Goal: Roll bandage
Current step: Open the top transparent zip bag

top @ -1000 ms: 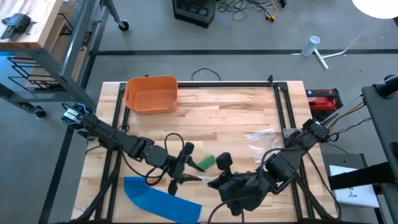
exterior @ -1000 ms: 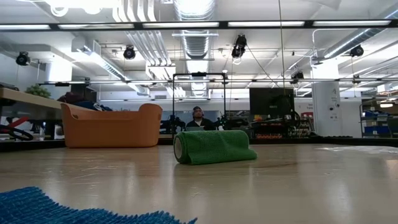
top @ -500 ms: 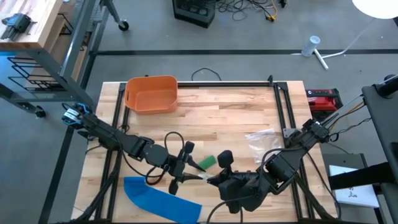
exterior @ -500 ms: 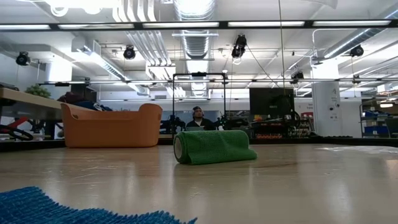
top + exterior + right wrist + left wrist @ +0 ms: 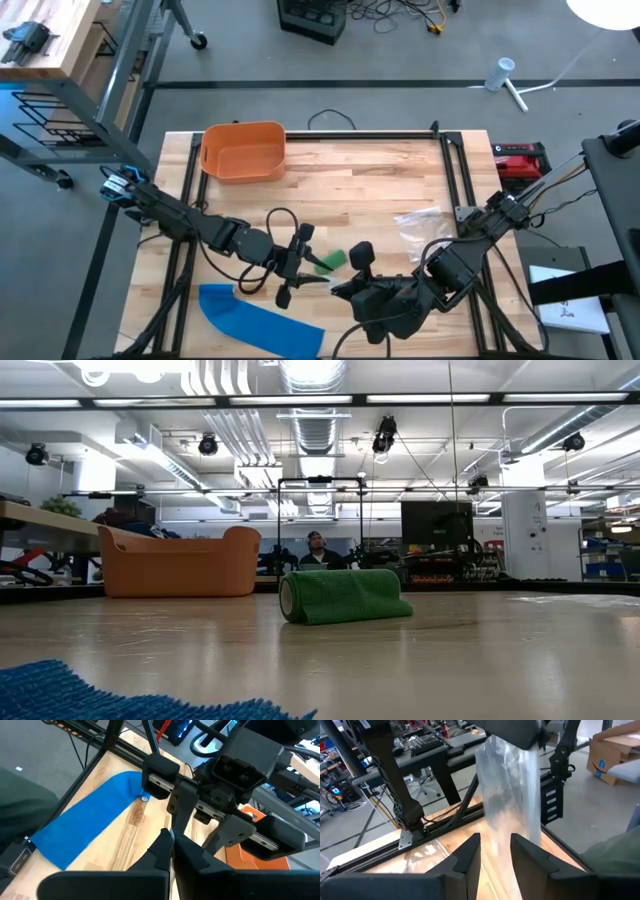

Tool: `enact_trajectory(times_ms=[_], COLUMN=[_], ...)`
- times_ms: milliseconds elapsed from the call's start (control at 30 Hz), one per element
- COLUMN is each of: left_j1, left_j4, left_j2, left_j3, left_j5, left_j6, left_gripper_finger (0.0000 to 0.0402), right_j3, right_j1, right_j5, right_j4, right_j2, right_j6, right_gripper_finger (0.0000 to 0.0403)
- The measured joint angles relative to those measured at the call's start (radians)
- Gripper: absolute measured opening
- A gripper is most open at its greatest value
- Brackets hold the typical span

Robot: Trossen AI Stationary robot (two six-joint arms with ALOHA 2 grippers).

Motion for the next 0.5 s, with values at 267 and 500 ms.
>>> enact_trajectory(times_ms=[267,500], left_j1=[0.001,0.001], left_j4=[-0.041,-0.043], left_j2=[-0.027,-0.023], left_j3=[0.010,0.008], left_j5=[0.000,0.001], left_j6=[-0.014,-0.023], left_gripper_finger=[0.0082,0.0084], right_j3=[0.000,-0.001], right_j1=[0.000,-0.005], right_j5=[0.003,0.004], right_j4=[-0.086,-0.107], right_j2=[0.000,0.004], right_j6=[0.092,0.128], right_gripper_finger=[0.0002,0.0002])
